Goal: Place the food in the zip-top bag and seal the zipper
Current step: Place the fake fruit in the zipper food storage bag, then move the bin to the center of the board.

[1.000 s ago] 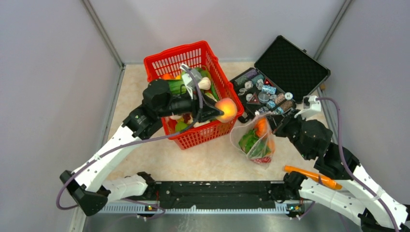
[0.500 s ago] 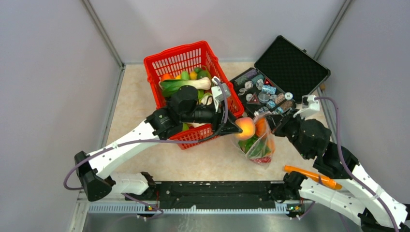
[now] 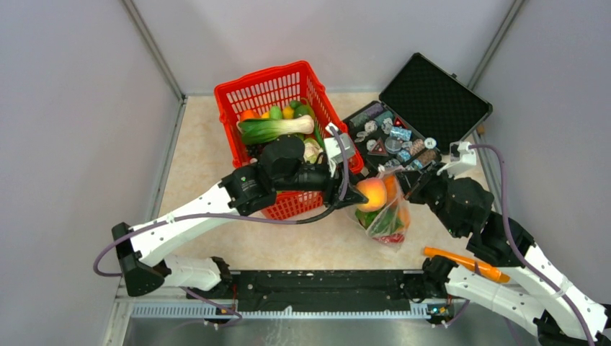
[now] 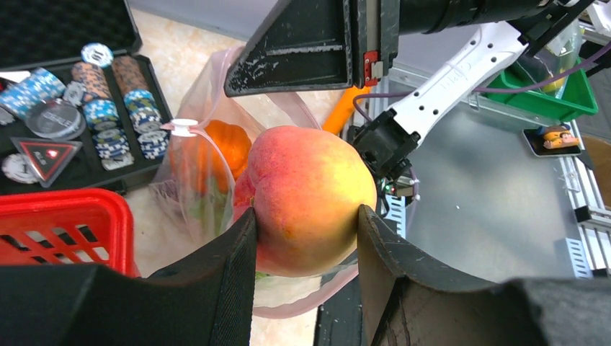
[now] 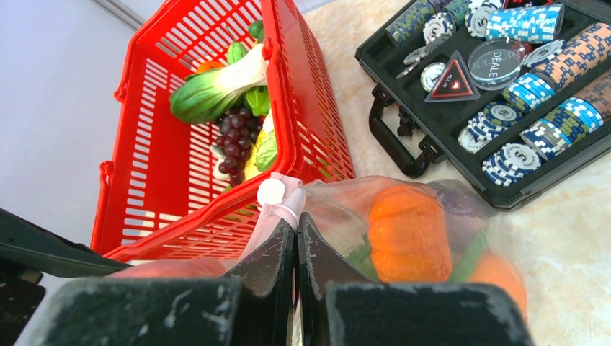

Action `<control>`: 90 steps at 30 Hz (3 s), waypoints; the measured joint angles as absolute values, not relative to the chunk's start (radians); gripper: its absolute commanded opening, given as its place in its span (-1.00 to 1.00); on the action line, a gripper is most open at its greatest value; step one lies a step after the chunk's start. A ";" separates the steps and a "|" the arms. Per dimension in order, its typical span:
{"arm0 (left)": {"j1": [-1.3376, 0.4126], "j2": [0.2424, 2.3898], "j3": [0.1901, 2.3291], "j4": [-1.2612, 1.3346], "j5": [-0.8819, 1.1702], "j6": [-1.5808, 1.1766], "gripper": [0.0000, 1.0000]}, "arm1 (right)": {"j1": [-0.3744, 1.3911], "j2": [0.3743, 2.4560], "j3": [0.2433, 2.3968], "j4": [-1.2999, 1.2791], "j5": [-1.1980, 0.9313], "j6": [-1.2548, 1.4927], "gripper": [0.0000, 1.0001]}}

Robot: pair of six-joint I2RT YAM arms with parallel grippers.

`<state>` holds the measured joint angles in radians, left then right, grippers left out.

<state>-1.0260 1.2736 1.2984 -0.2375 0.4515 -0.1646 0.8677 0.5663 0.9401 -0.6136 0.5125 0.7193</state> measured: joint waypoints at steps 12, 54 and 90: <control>-1.060 1.391 1.445 -0.374 0.491 -0.081 -0.69 | 0.868 0.566 0.940 -0.614 0.509 0.719 -1.00; -1.076 1.332 1.471 -0.591 0.069 -0.130 0.66 | 0.868 0.668 0.961 -0.492 0.518 0.697 -1.00; -1.140 1.191 1.092 -0.500 0.074 -0.416 0.89 | 0.868 0.461 0.950 -0.593 0.679 0.719 -1.00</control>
